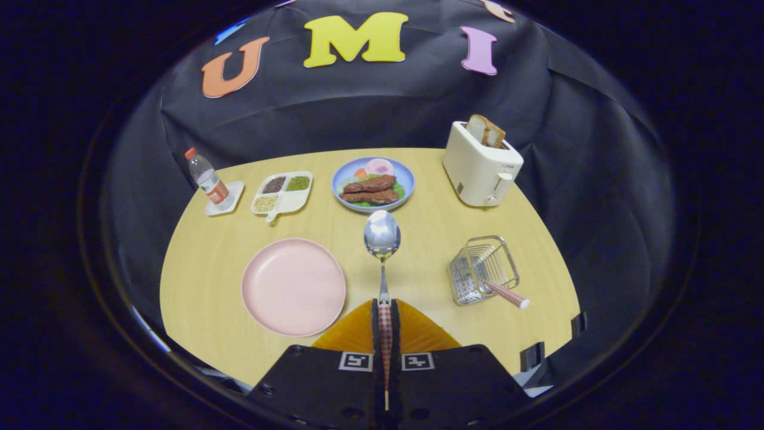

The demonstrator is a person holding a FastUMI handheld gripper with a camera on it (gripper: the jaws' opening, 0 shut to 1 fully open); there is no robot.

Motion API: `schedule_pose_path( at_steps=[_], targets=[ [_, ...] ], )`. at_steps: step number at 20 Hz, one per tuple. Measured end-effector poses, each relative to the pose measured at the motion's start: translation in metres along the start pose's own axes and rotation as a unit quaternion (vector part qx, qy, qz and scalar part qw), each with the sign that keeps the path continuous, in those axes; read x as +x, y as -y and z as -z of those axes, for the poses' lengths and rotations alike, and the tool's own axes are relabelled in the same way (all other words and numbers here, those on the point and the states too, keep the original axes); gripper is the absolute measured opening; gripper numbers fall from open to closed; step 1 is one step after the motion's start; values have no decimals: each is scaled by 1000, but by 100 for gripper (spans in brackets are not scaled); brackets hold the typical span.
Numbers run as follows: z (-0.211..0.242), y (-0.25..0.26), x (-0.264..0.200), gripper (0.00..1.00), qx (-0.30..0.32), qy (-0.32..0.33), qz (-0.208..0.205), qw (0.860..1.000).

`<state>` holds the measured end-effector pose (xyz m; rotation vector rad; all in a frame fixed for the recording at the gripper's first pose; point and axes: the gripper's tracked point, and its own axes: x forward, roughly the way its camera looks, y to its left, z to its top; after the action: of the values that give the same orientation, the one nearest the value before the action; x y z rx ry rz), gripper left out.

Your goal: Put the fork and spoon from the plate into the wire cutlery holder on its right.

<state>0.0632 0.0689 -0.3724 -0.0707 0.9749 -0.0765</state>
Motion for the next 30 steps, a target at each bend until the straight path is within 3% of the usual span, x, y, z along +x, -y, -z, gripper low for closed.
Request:
schedule_pose_path(
  at_steps=[8,15,19,24,30],
  targets=[
    [-26,89,-4,3,-9,-71,15,997],
    [-33,136,1,3,-73,-157,17,985],
    [-17,146,1,3,-63,-250,-13,966],
    [-4,150,5,3,-13,-363,-61,930],
    [-9,148,30,4,39,-430,-64,900]
  ],
)
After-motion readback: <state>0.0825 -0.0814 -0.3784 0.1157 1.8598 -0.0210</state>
